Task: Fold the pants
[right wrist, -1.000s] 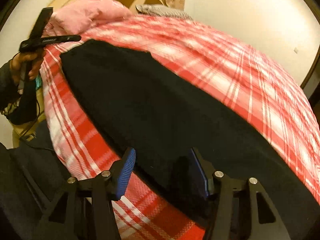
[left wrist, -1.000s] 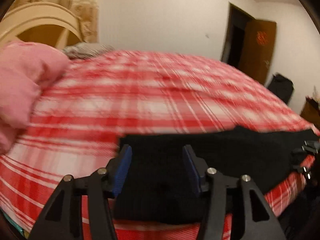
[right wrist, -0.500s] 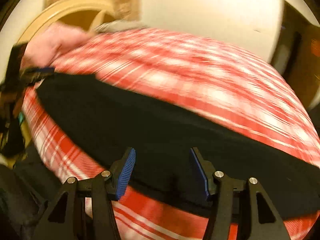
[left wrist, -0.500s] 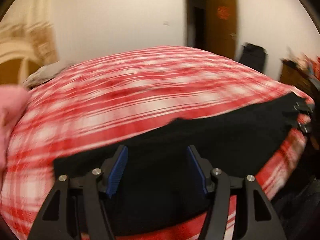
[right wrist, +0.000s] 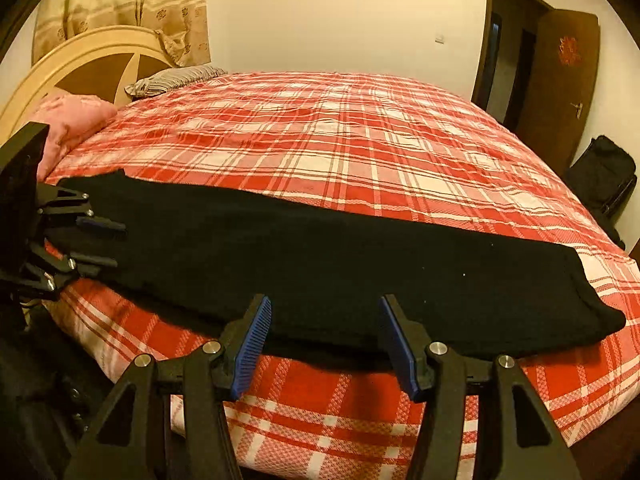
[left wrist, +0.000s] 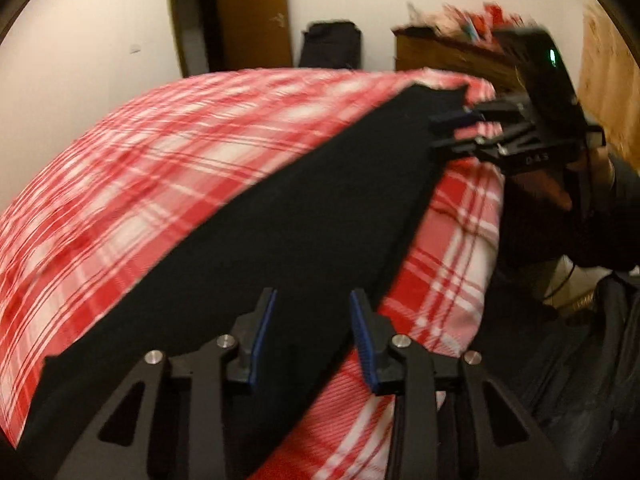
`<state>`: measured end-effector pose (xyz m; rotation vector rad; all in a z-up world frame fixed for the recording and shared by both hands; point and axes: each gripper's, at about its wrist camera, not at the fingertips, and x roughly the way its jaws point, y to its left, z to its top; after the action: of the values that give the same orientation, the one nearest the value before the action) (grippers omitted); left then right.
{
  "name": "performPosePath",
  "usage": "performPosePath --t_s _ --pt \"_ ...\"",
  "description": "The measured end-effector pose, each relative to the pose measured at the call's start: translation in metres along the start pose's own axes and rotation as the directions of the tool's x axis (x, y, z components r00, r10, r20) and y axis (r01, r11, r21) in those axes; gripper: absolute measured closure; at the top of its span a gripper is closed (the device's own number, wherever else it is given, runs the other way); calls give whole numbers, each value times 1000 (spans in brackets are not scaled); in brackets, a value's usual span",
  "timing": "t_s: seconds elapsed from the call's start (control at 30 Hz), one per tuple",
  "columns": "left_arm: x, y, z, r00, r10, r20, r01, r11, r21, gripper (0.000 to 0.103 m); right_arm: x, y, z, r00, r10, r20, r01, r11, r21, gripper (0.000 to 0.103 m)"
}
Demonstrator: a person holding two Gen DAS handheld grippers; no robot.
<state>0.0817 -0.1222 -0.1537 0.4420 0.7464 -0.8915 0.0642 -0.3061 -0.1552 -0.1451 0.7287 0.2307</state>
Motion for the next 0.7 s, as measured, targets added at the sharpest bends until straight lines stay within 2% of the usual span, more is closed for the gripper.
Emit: performPosePath --t_s 0.2,0.53,0.57,0.63,0.7 --pt "20 -12 -2 998 30 -64 -28 999 34 64 5 -7 -7 999 30 -10 -30 999 13 45" --pt "27 -15 -4 995 54 -85 -50 998 48 64 6 2 -10 999 51 0 -51 999 -6 45" --pt "26 -16 -5 995 51 -86 -46 998 51 66 6 1 -10 999 51 3 -51 999 -3 45" --pt "26 -16 -4 995 42 -88 -36 998 59 85 6 0 -10 999 49 5 -49 999 6 45" --pt "23 -14 -2 996 32 -82 -28 998 50 93 7 -1 -10 999 45 6 -45 999 11 45"
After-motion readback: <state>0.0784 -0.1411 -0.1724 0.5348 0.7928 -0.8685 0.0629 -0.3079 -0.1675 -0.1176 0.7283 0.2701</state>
